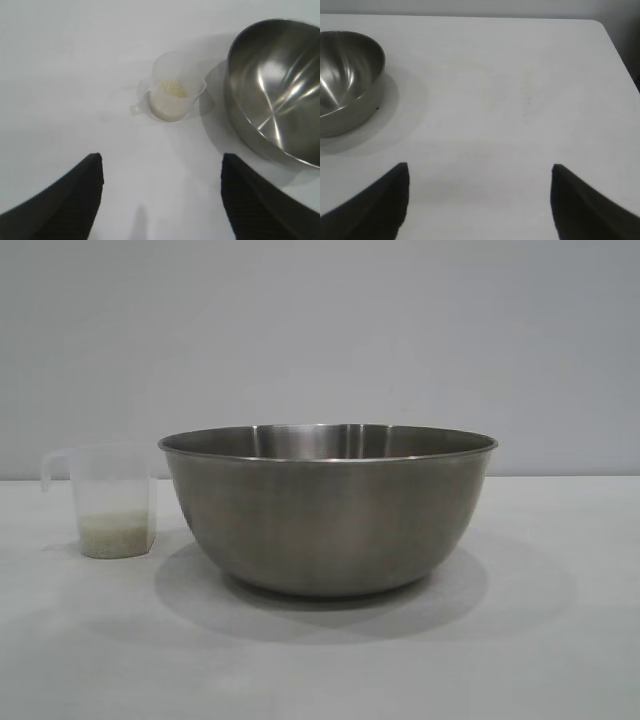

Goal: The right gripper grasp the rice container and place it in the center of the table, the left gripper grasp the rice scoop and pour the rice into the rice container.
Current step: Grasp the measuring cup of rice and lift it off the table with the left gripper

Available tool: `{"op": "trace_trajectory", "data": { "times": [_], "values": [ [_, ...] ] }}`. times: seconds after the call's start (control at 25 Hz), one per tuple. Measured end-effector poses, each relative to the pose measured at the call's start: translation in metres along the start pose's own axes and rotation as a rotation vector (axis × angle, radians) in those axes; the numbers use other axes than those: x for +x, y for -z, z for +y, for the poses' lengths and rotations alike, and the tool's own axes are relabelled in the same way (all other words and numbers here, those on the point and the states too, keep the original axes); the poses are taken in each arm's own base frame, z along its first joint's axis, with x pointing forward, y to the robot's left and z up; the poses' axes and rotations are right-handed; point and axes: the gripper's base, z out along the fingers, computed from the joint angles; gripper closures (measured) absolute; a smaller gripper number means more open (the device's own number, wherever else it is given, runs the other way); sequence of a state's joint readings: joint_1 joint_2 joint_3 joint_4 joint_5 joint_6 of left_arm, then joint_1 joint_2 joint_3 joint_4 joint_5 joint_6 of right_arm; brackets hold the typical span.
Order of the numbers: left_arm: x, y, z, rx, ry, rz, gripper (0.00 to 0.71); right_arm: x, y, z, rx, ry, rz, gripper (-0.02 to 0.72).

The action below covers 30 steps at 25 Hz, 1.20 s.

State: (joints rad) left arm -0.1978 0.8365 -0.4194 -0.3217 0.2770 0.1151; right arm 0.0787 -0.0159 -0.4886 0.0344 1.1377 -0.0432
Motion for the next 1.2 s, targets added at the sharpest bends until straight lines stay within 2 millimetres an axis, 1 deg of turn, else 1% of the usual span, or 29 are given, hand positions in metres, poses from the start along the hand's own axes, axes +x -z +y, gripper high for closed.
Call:
{"op": "trace_trajectory", "data": {
  "times": [0.2,0.4,0.56,0.72,0.84,0.96,1.2],
  "values": [
    [0.020,-0.008,0.012,-0.056,0.030,-0.133,0.235,0.000,0.000,0.000,0.000,0.000,0.000,0.178],
    [0.038,-0.011,0.022,-0.105,0.024,-0.222,0.235,0.000,0.000,0.000,0.000,0.000,0.000,0.178],
    [0.048,-0.011,0.026,-0.117,-0.033,-0.267,0.235,0.000,0.000,0.000,0.000,0.000,0.000,0.178],
    [0.055,-0.015,0.024,-0.083,-0.117,-0.300,0.235,0.000,0.000,0.000,0.000,0.000,0.000,0.178],
    [0.062,-0.022,0.022,-0.046,-0.163,-0.317,0.235,0.000,0.000,0.000,0.000,0.000,0.000,0.178],
    [0.065,-0.032,0.021,-0.023,-0.184,-0.330,0.235,0.000,0.000,0.000,0.000,0.000,0.000,0.178],
    [0.071,-0.062,0.024,-0.001,-0.168,-0.360,0.235,0.000,0.000,0.000,0.000,0.000,0.000,0.178]
  ]
}}
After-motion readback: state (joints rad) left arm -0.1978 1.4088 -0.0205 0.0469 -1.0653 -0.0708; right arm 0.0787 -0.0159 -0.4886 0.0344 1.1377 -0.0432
